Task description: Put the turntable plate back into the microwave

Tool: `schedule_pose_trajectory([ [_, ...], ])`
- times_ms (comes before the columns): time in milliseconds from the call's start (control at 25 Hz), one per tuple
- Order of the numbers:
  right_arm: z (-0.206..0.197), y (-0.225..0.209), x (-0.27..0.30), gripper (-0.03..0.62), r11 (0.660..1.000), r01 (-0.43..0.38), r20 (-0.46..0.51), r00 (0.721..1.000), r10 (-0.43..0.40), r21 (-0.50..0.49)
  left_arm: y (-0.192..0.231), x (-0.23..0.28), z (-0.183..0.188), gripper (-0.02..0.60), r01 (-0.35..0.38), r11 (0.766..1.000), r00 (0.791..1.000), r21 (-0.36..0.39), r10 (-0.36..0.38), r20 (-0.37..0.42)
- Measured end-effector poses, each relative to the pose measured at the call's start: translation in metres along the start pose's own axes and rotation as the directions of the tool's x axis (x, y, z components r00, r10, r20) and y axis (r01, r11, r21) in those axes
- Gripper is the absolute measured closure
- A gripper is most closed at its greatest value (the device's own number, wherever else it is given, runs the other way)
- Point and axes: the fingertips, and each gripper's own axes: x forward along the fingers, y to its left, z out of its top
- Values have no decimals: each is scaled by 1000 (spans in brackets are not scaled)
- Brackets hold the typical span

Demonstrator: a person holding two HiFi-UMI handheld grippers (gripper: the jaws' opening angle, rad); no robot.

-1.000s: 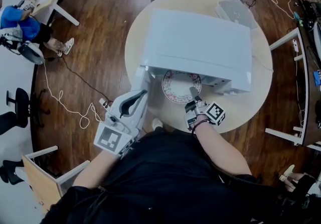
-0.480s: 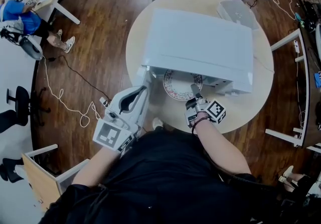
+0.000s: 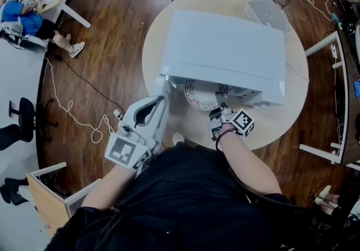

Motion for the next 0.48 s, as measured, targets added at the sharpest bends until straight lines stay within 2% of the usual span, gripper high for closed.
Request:
schedule_pose_trajectory([
  [280,2,5,6,559,1000,-16,11,1000,16,0,0,2,1,577,10,1000,1000,-2,-10,-3],
  [400,3,5,8,559,1000,-16,11,1000,16,-4,0,6,5,577,10,1000,1000,-28,-10,3],
  [480,4,4,9,559,1000,-9,12,1000,9,-7,1,6,3,577,16,1000,1000,-11,-16,0],
])
